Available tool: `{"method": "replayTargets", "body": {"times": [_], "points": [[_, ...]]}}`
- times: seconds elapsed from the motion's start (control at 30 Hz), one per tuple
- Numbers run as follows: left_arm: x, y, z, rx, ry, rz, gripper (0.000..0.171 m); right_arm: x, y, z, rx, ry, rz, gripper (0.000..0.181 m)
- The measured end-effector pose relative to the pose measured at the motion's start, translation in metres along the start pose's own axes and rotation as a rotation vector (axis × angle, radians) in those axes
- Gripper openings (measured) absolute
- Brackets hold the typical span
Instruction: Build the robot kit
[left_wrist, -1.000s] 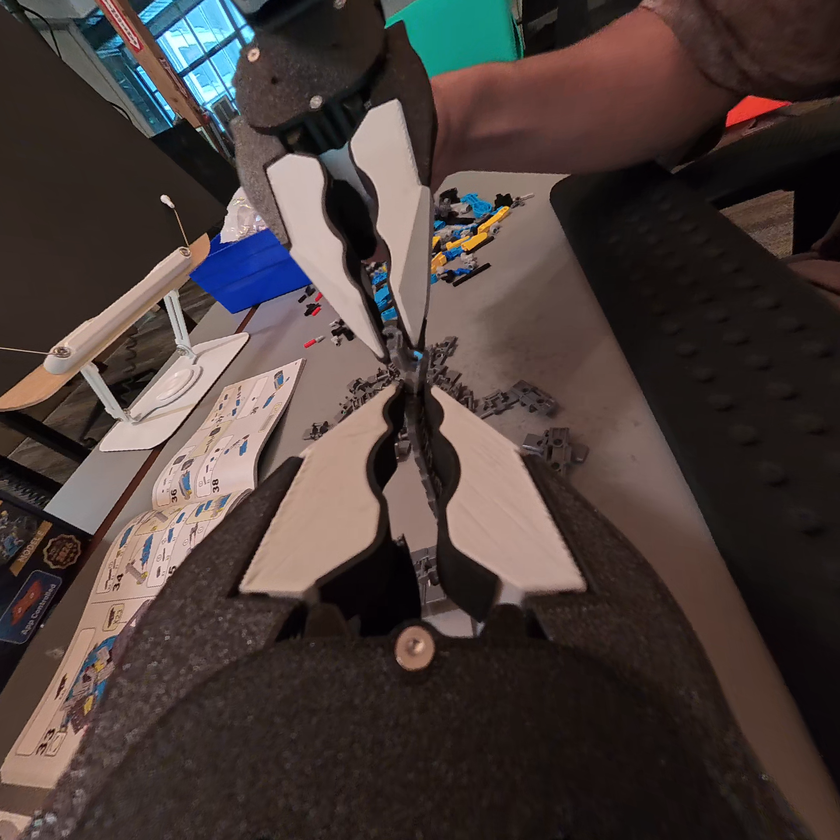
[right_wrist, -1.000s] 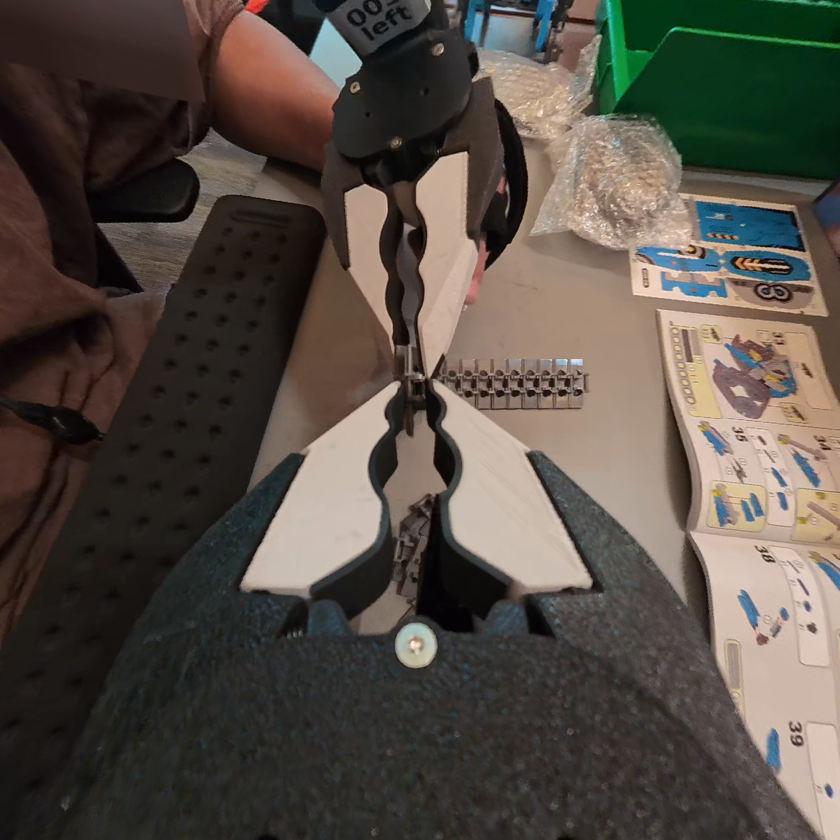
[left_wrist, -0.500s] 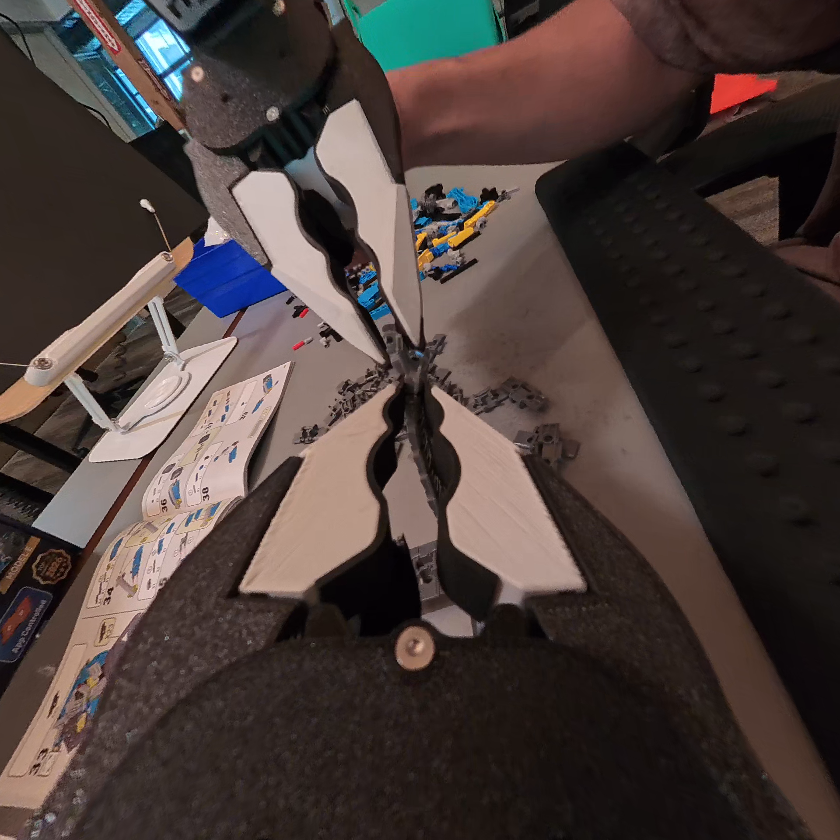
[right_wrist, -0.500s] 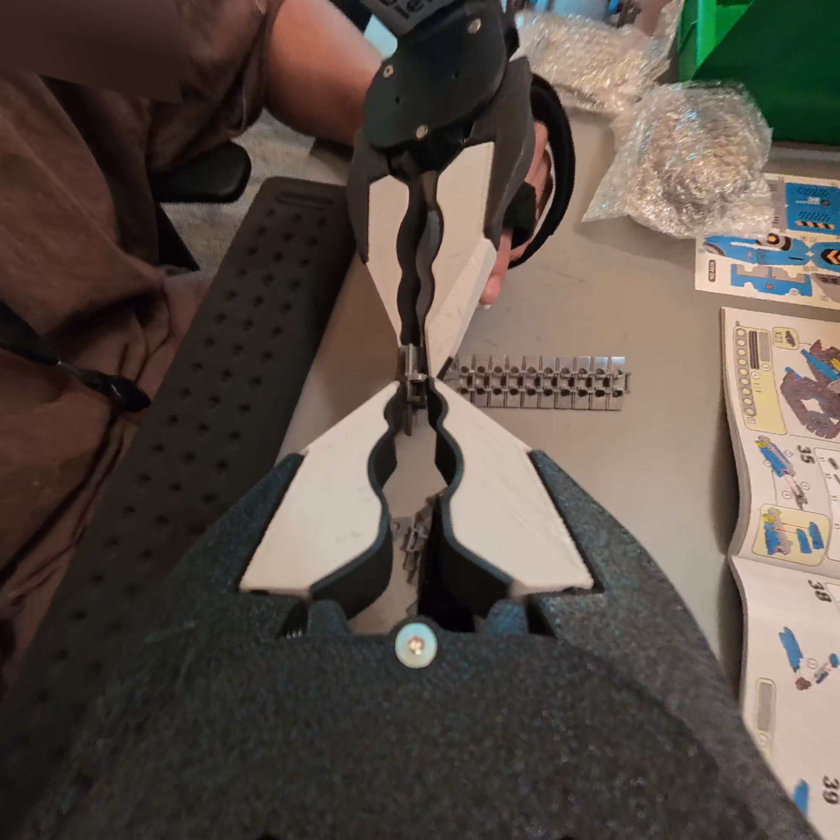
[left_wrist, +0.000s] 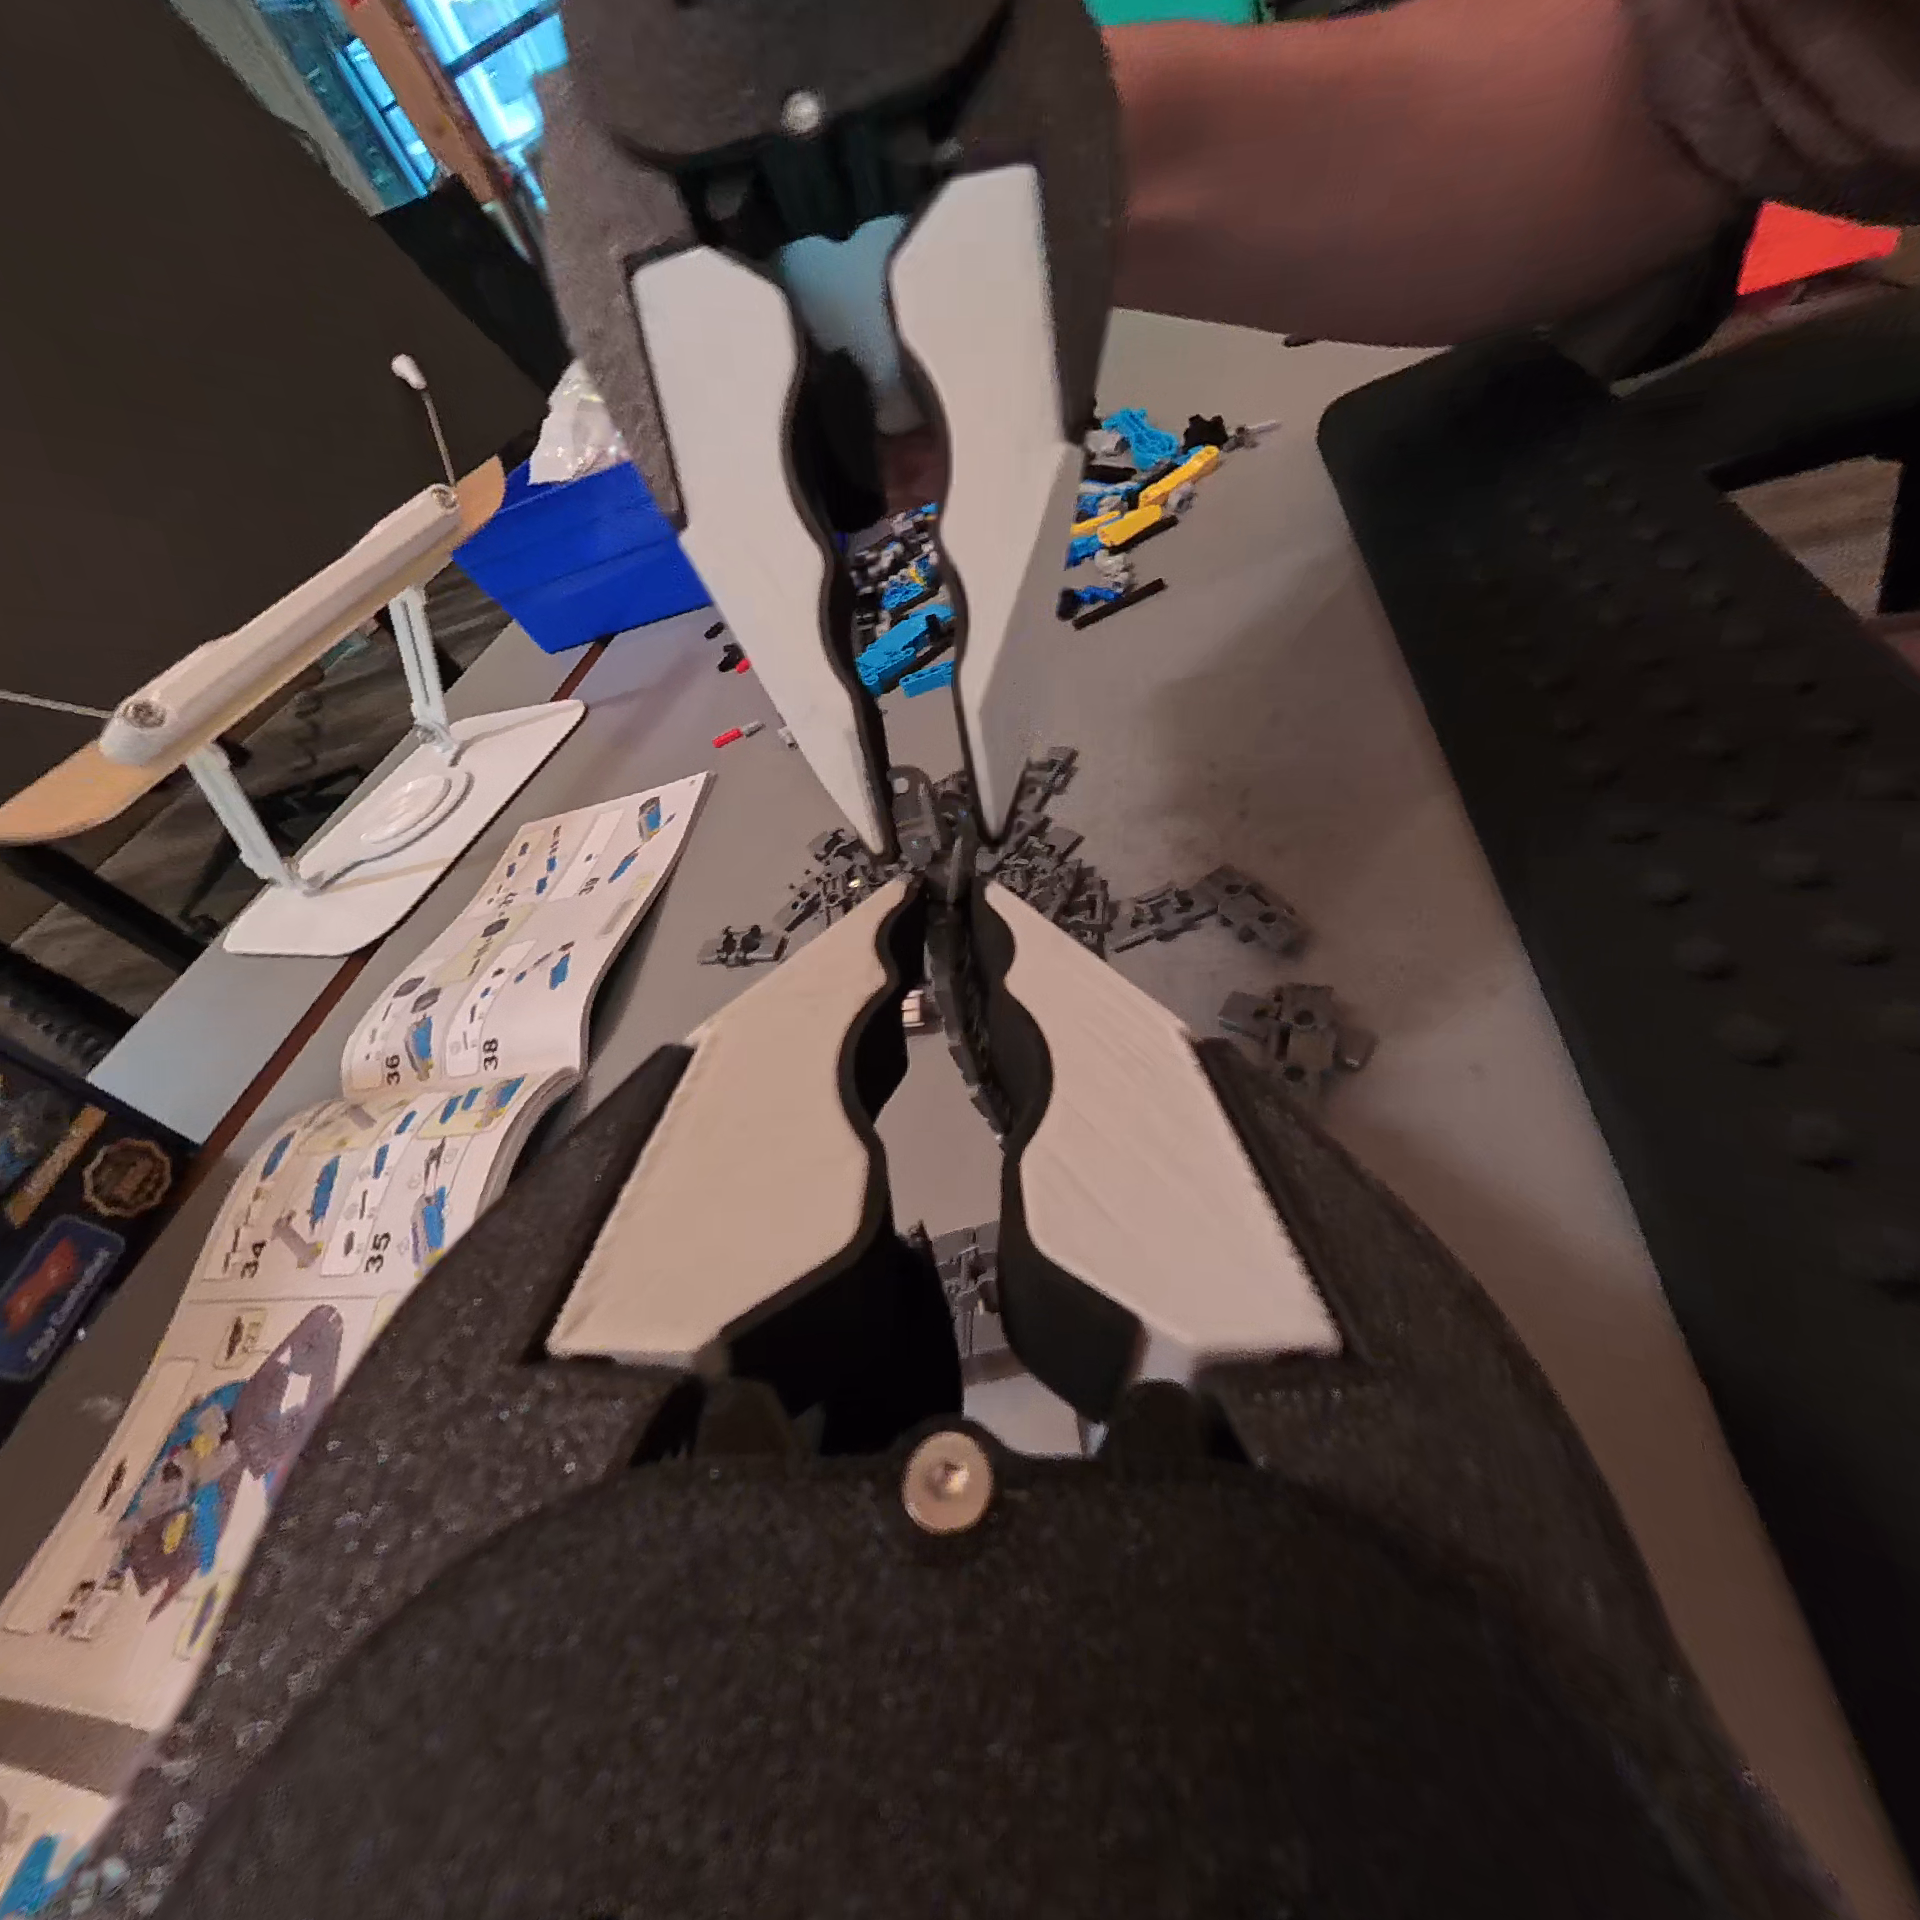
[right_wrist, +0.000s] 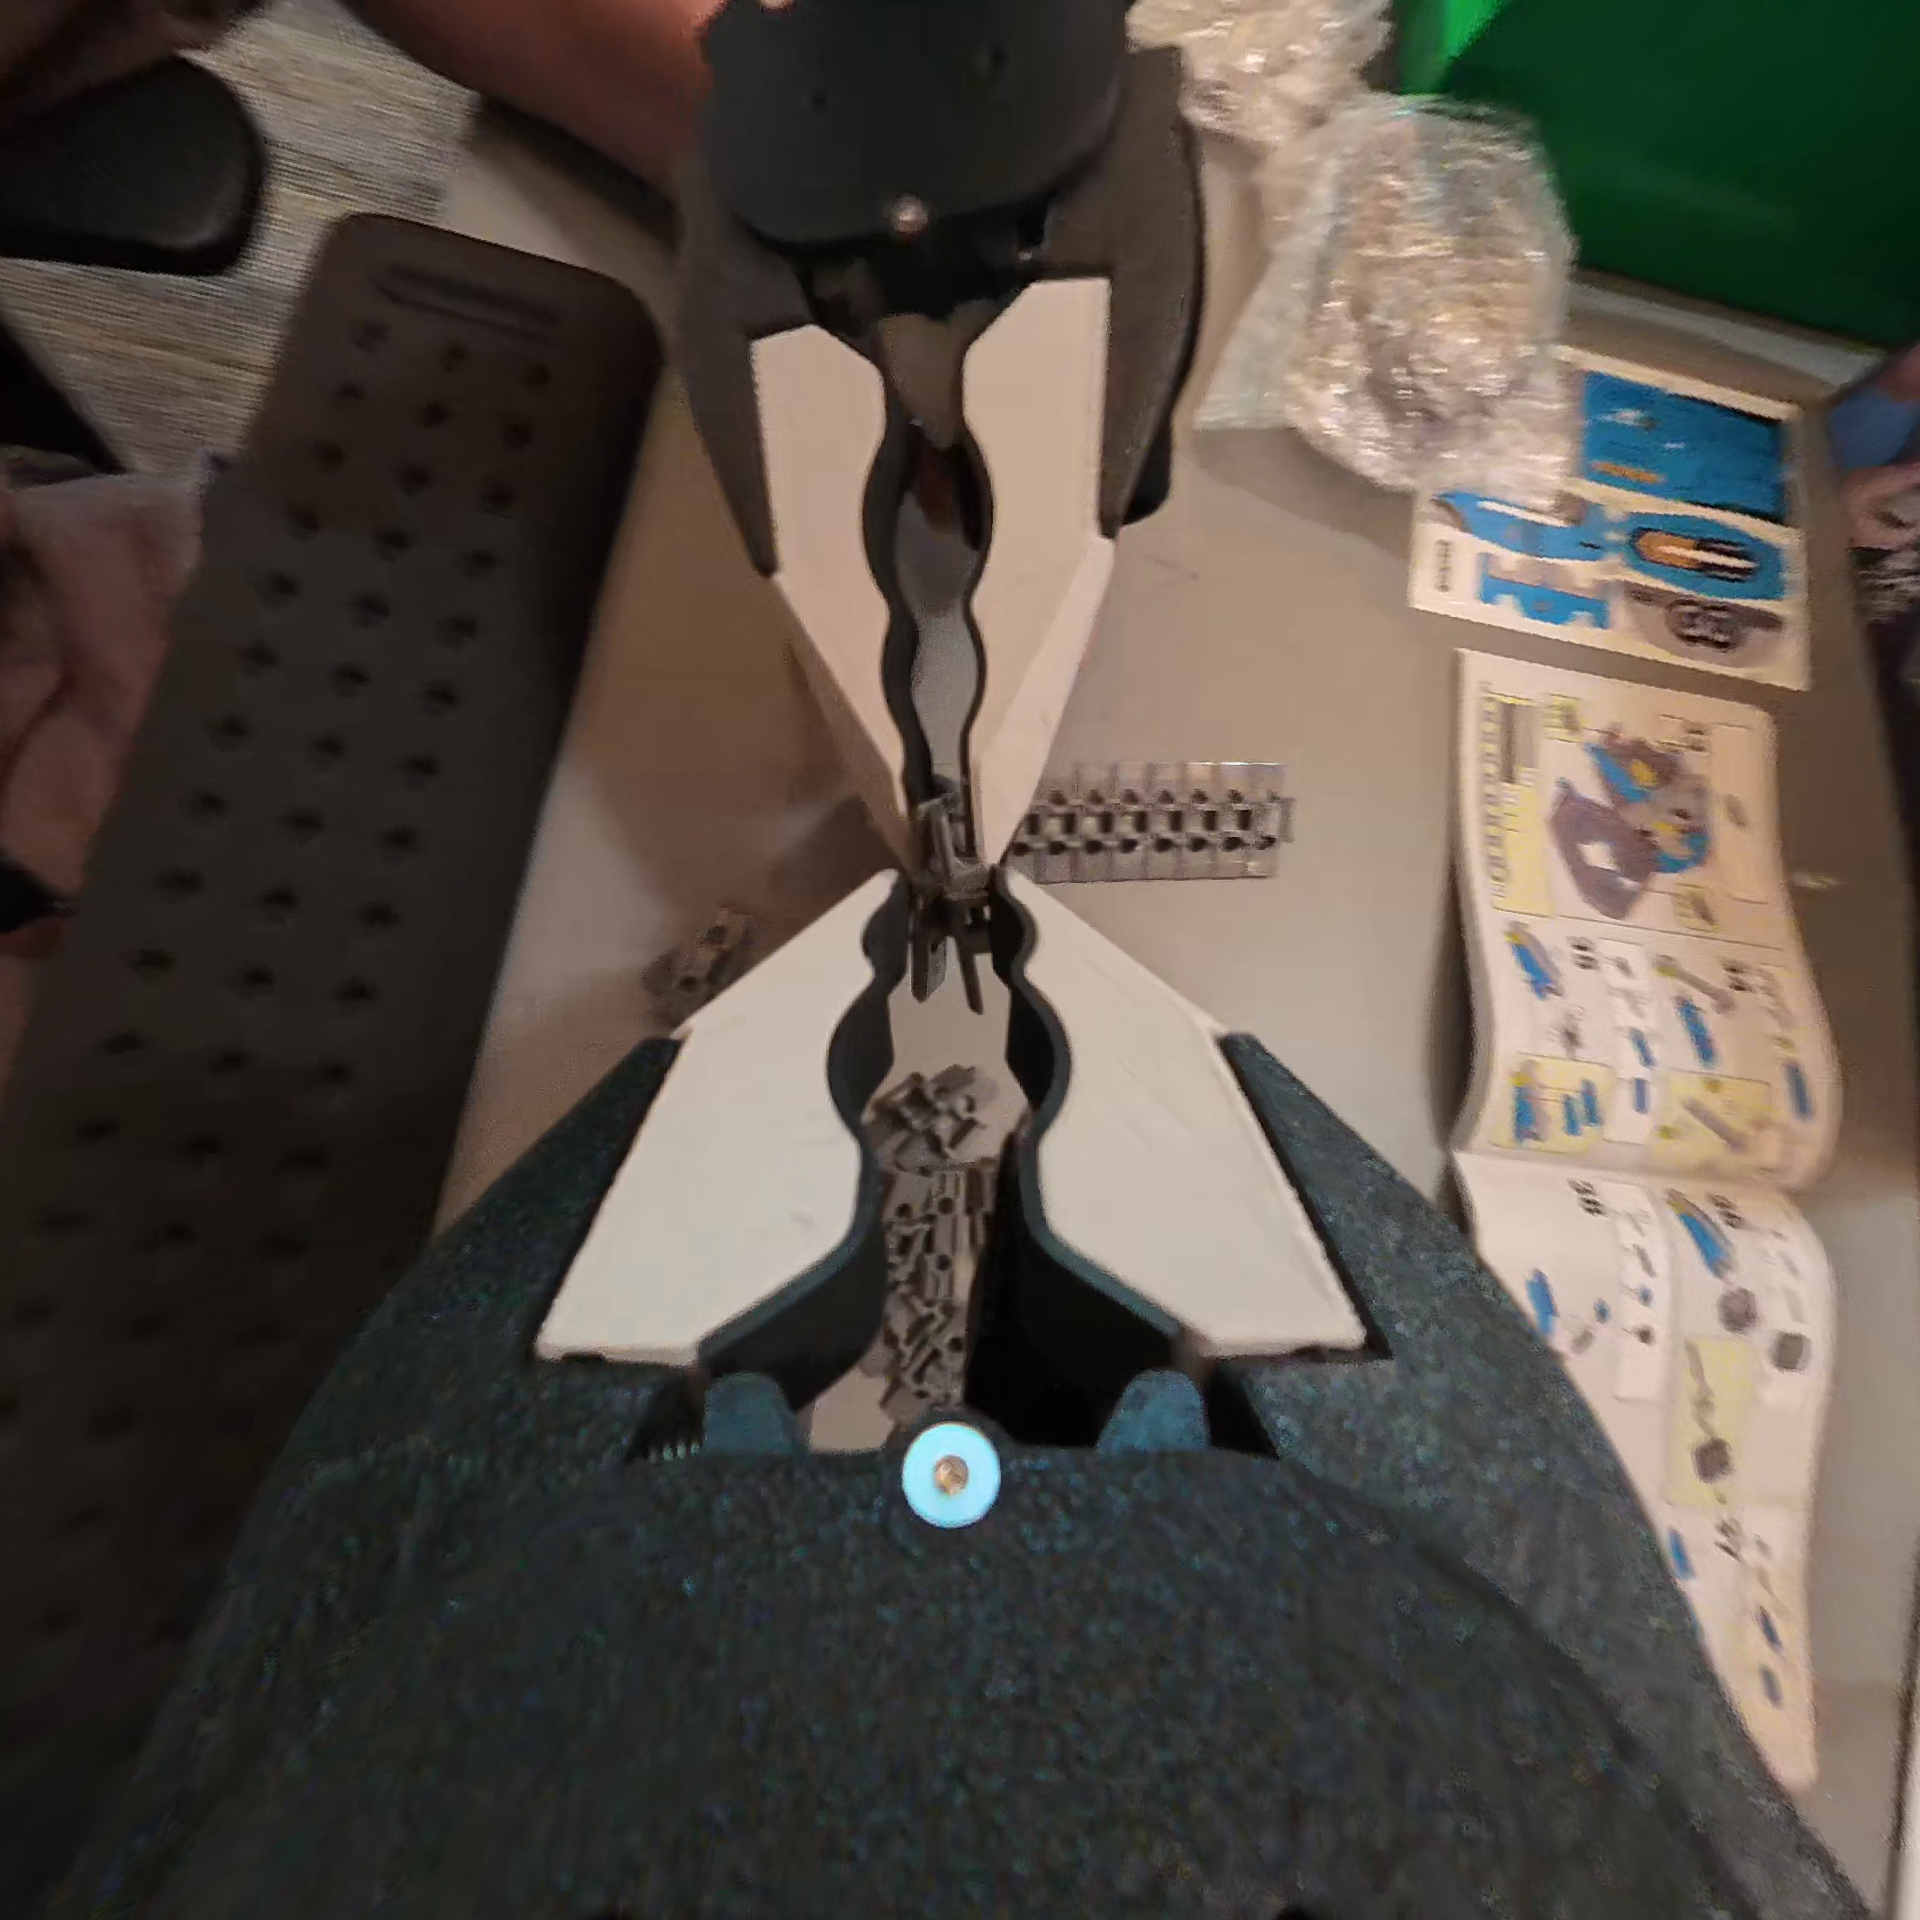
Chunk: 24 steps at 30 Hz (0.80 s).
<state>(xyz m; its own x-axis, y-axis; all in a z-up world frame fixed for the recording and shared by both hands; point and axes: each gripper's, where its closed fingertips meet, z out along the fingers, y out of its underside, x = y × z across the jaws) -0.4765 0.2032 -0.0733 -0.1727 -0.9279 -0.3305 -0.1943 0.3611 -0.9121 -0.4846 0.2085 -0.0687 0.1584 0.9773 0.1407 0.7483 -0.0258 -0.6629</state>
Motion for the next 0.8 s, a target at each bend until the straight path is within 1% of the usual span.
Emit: {"method": "replayTargets", "body": {"times": [0.07, 0.13, 0.27, 0.43, 0.63, 0.8], "points": [[-0.006, 0.002, 0.001, -0.01, -0.038, -0.016, 0.006, 0.007, 0.001, 0.001, -0.018, 0.086, -0.006, 0.015], [-0.011, 0.005, 0.001, -0.029, -0.072, 0.002, 0.006, 0.013, 0.004, 0.002, -0.046, 0.154, -0.003, 0.015], [-0.014, 0.008, 0.002, -0.068, -0.122, 0.063, 0.006, 0.016, 0.006, 0.002, -0.08, 0.206, 0.021, 0.015], [-0.013, 0.008, 0.003, -0.077, -0.122, 0.068, 0.006, 0.015, 0.007, 0.002, -0.048, 0.177, 0.06, 0.015], [-0.01, 0.007, 0.003, -0.079, -0.126, 0.132, 0.006, 0.01, 0.007, 0.001, -0.024, 0.13, 0.073, 0.016], [-0.009, 0.006, 0.003, -0.08, -0.123, 0.143, 0.006, 0.008, 0.007, -0.001, 0.014, 0.093, 0.101, 0.017]]}}
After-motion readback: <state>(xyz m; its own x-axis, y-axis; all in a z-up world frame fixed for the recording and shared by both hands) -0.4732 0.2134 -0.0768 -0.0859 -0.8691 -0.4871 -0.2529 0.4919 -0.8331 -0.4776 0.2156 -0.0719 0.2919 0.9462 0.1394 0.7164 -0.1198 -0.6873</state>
